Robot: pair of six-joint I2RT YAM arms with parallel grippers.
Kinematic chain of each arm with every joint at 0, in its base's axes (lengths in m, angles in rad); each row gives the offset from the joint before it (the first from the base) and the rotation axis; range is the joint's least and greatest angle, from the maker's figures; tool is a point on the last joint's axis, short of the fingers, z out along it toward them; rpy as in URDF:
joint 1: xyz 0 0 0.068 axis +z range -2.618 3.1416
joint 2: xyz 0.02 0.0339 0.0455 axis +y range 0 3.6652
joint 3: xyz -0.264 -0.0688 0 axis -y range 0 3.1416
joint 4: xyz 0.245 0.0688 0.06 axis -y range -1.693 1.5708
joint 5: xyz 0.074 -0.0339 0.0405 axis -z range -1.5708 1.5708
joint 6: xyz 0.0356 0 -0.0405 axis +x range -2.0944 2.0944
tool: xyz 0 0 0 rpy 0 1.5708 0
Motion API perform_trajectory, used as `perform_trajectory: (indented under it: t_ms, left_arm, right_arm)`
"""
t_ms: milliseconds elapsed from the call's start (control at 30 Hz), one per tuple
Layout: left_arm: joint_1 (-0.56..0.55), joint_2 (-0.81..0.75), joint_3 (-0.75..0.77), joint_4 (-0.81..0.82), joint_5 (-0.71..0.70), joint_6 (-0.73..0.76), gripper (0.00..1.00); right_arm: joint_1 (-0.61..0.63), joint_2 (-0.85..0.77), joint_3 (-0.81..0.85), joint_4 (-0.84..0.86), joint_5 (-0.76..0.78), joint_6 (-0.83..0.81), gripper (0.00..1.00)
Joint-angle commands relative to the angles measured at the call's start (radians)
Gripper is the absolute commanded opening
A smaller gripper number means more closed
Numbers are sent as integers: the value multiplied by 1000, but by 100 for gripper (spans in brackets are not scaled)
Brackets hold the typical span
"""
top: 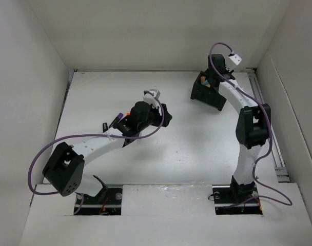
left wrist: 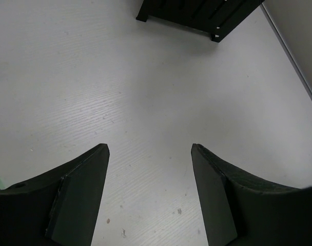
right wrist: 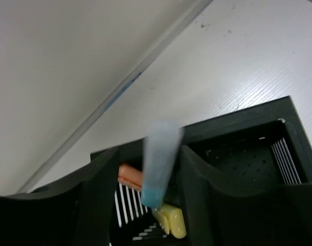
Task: Sort the stationery into containers
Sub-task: Place the stationery in the storage box, then pick up the stationery from the center of the board.
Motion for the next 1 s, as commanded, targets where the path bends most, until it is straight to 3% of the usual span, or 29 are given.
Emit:
perform_trajectory:
  t_ms: [0, 200, 367, 467, 500, 567, 633, 833, 933, 967]
  left_arm:
    - [-2, -6, 4, 15, -56, -7, 62]
    - [-2, -6, 4, -8, -90, -7, 60]
    - [-2, 5, 14, -26, -153, -16, 57]
    - [-2, 17, 36, -80, -228, -16, 51]
    - [-2, 17, 46, -90, -254, -25, 49]
    - [-2, 17, 46, -109, -334, -26, 44]
    - [21, 17, 46, -124, -349, -59, 37]
    - [118, 17, 14, -180, -328, -124, 39]
    - [118, 17, -38, -227, -366, -150, 39]
    - [118, 17, -51, -239, -366, -162, 39]
  right_arm:
    - [35, -76, -11, 18, 29, 1, 58]
    - [58, -267, -129, 58, -35, 70, 66]
    - [83, -491, -371, 130, -114, 149, 66]
    - [95, -591, -569, 216, -241, 204, 39]
    - [95, -652, -615, 236, -267, 218, 15]
    - [127, -708, -697, 256, -307, 231, 0]
    - [145, -770, -787, 275, -339, 232, 0]
    - [187, -892, -903, 261, -503, 212, 3]
    - [187, -903, -872, 185, -601, 178, 17]
    - [187, -903, -855, 163, -621, 149, 26]
